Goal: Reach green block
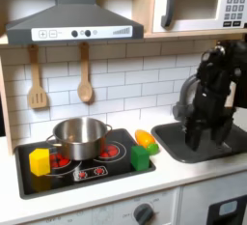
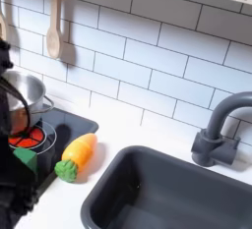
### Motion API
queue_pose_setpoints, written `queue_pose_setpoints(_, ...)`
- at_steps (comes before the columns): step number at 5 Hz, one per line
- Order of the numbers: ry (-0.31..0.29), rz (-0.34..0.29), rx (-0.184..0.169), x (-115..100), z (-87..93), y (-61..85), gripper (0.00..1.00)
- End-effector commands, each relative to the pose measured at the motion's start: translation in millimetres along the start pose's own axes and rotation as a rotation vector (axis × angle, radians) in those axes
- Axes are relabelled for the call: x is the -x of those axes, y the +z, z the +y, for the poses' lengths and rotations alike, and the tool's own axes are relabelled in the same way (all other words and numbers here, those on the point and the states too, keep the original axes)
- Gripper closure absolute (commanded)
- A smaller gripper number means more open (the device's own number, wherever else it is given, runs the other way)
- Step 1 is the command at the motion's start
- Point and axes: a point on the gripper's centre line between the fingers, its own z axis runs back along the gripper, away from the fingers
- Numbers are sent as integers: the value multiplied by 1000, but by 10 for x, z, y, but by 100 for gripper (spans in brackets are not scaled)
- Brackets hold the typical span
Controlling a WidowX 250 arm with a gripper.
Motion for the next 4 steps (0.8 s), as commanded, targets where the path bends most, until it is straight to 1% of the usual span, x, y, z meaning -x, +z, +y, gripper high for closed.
queue_pose_setpoints(1, 15, -6, -8, -275, 133, -93, 0)
queue_pose_setpoints(3, 10, -14, -21, -518, 265, -185, 0)
queue_pose_setpoints(4, 16, -16, -17, -620, 320, -223, 0)
